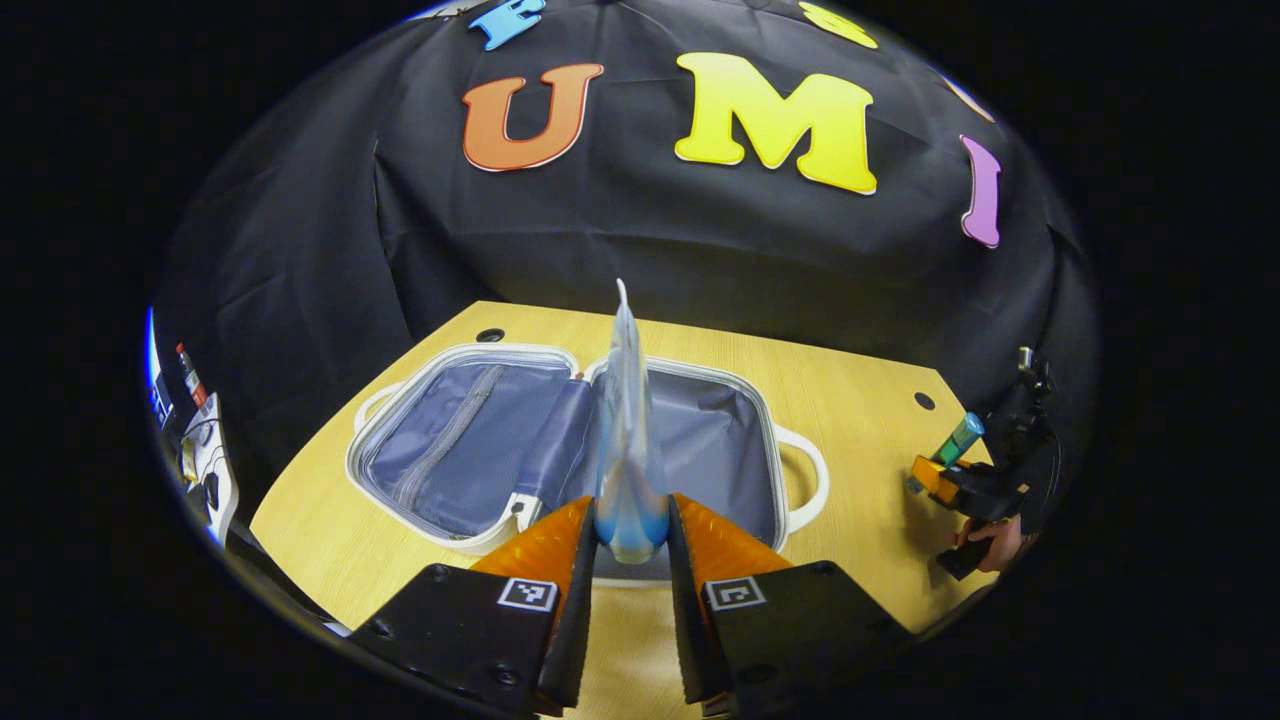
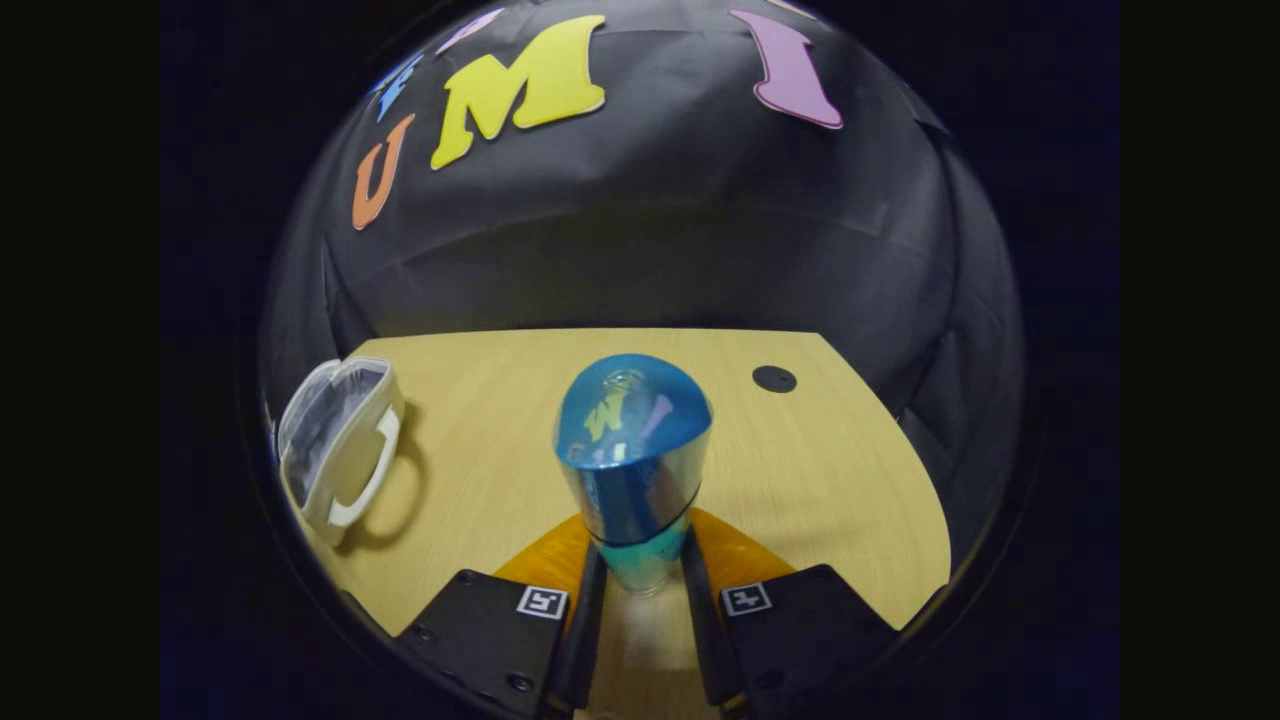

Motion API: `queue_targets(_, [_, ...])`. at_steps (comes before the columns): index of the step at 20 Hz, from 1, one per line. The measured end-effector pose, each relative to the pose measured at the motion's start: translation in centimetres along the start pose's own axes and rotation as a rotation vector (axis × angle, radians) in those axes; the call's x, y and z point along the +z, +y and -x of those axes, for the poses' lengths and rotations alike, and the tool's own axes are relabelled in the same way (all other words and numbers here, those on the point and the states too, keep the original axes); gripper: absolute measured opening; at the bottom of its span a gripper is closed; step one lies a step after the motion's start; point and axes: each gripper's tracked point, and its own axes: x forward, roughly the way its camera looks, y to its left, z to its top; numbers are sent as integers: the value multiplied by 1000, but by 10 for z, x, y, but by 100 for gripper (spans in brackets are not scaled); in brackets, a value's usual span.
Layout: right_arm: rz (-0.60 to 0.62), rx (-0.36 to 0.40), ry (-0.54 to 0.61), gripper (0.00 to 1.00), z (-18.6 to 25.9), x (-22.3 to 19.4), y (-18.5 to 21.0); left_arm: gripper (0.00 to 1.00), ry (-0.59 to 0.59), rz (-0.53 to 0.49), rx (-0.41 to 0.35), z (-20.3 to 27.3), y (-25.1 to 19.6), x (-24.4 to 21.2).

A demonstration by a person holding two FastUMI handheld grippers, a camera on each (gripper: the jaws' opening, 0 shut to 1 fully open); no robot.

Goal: First open the suitcase, pack the skin care products into it, and then close the suitcase.

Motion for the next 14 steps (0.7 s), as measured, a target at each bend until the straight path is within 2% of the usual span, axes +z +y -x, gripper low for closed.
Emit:
queue_targets(3, [6,9,33,34,21,-4,-5,40,-8,-5,-72,-15,-3,16])
queue_targets(5, [2,19,31,34,48,2,-8,40,30,-28,-170,-28,-13,13])
queue_targets(7, [38,15,12,36,81,14,-12,40,79,-35,-221,-48,-13,6])
queue_targets(11, [32,43,-11,36,156,41,-11,40,208,-27,-247,-95,-1,-23])
queue_targets(14, [19,23,-63,36,207,66,-13,40,353,36,-265,-116,3,-53])
